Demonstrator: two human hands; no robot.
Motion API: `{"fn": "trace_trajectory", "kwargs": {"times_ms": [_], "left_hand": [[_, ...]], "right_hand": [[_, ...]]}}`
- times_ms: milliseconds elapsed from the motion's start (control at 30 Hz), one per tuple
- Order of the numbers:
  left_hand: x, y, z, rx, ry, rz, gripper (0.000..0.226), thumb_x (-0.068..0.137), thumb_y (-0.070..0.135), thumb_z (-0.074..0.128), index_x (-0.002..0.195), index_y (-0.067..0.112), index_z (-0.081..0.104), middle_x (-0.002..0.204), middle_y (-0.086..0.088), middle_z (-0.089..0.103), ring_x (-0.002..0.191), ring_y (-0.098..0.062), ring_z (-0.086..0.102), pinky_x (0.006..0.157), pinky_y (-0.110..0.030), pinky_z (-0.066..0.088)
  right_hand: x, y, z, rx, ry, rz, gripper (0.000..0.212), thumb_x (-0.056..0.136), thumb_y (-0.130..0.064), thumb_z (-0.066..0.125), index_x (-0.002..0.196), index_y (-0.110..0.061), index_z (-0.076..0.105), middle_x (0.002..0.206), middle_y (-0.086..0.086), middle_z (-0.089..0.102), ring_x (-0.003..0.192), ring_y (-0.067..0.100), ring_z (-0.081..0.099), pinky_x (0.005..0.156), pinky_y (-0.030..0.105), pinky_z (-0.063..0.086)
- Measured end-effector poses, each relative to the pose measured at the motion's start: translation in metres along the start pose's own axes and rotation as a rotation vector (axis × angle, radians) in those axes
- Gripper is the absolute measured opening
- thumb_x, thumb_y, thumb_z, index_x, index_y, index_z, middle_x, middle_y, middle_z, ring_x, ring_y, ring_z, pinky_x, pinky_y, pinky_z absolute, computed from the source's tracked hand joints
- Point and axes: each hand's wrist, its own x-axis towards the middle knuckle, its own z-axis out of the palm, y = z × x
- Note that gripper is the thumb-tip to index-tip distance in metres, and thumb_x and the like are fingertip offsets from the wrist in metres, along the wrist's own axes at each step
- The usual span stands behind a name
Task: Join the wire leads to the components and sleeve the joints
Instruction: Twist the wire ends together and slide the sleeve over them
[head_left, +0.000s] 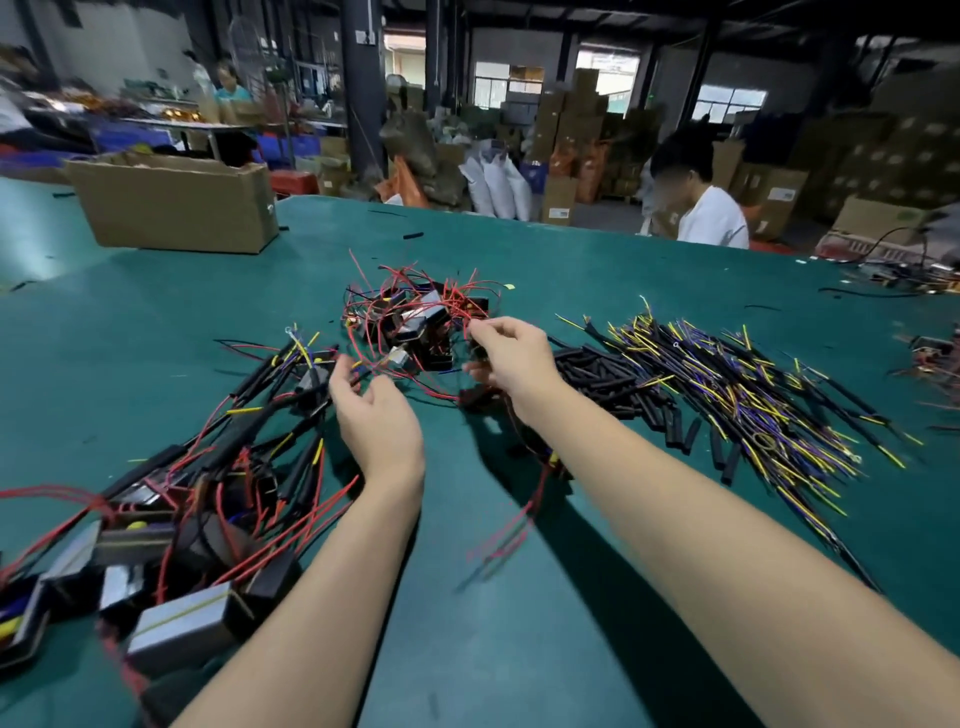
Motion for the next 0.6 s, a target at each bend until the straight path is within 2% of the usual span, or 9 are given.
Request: {"fn": "trace_trajectory", "kwargs": {"times_ms": [67,133,233,300,400,467,533,567,600], "left_hand": [[0.002,-0.001,-0.001,0.019,-0.003,-0.012,0.048,0.093,0.006,0.041,0.14,0.015,0.045,0.094,0.012,0.054,0.086,-0.008,0.049,0.077,-0.015,0.032],[-0.002,-0.001,-0.002,0.067,-0.033,-0.009,0.05,0.091,0.005,0.041,0.14,0.017,0.044,0.094,0.009,0.06,0.079,-0.013,0.053,0.077,-0.021,0.036],[-0.013,-0.003,0.0,0.199,-0.147,0.024,0.056,0.091,0.008,0.043,0.145,0.016,0.035,0.124,-0.011,0.055,0.106,-0.029,0.056,0.098,-0.032,0.039],[-0.019,-0.004,0.003,0.214,-0.192,0.046,0.058,0.092,0.009,0.043,0.148,0.015,0.029,0.133,-0.011,0.05,0.113,-0.023,0.051,0.102,-0.028,0.034],[-0.017,0.0,0.003,0.112,-0.134,0.071,0.055,0.095,0.008,0.042,0.148,0.013,0.03,0.106,0.002,0.055,0.099,-0.016,0.052,0.087,-0.019,0.033],[-0.014,0.003,0.0,0.062,-0.092,0.1,0.056,0.095,0.007,0.041,0.149,0.014,0.03,0.078,-0.001,0.047,0.077,-0.017,0.047,0.08,-0.029,0.037],[-0.015,0.008,-0.002,0.012,-0.07,0.139,0.056,0.095,0.005,0.039,0.149,0.013,0.029,0.081,0.003,0.054,0.073,-0.019,0.048,0.079,-0.029,0.039],[-0.015,0.009,-0.003,-0.013,-0.06,0.162,0.055,0.096,0.004,0.039,0.149,0.012,0.028,0.099,0.007,0.059,0.079,-0.009,0.055,0.084,-0.02,0.041],[-0.015,0.01,-0.003,-0.035,-0.047,0.181,0.054,0.096,0.002,0.037,0.149,0.01,0.027,0.112,0.014,0.053,0.083,0.014,0.055,0.084,-0.005,0.037]], "right_hand": [[0.0,0.004,-0.01,0.023,-0.053,0.055,0.017,0.09,-0.015,0.065,0.074,-0.015,0.06,0.08,0.0,0.058,0.055,0.018,0.054,0.06,0.026,0.049],[0.001,0.005,-0.019,0.059,-0.018,0.029,0.014,0.089,-0.014,0.066,0.076,-0.015,0.061,0.079,0.0,0.058,0.053,0.014,0.054,0.064,0.026,0.051],[0.003,0.001,-0.027,0.253,0.086,-0.02,0.014,0.092,-0.007,0.06,0.079,-0.011,0.058,0.077,0.001,0.056,0.043,0.005,0.057,0.067,0.026,0.053],[0.005,0.0,-0.031,0.325,0.112,-0.028,0.013,0.094,-0.006,0.057,0.081,-0.009,0.057,0.08,0.003,0.055,0.042,0.004,0.059,0.068,0.026,0.055],[0.006,0.004,-0.035,0.112,0.072,-0.032,0.011,0.093,-0.009,0.06,0.082,-0.011,0.059,0.08,0.001,0.057,0.043,0.005,0.059,0.08,0.038,0.056],[0.004,0.009,-0.036,-0.063,0.023,-0.027,0.013,0.089,-0.013,0.066,0.077,-0.014,0.061,0.077,0.0,0.059,0.049,0.01,0.059,0.082,0.041,0.055],[0.002,0.012,-0.037,-0.178,0.022,-0.046,0.015,0.085,-0.017,0.071,0.073,-0.018,0.062,0.076,0.002,0.063,0.06,0.02,0.061,0.08,0.041,0.055],[0.002,0.012,-0.037,-0.214,0.049,-0.071,0.016,0.084,-0.019,0.071,0.072,-0.019,0.062,0.076,0.003,0.064,0.063,0.022,0.063,0.08,0.042,0.055],[0.003,0.012,-0.037,-0.226,0.091,-0.106,0.016,0.085,-0.02,0.071,0.071,-0.02,0.061,0.077,0.004,0.065,0.061,0.021,0.064,0.077,0.04,0.055]]}}
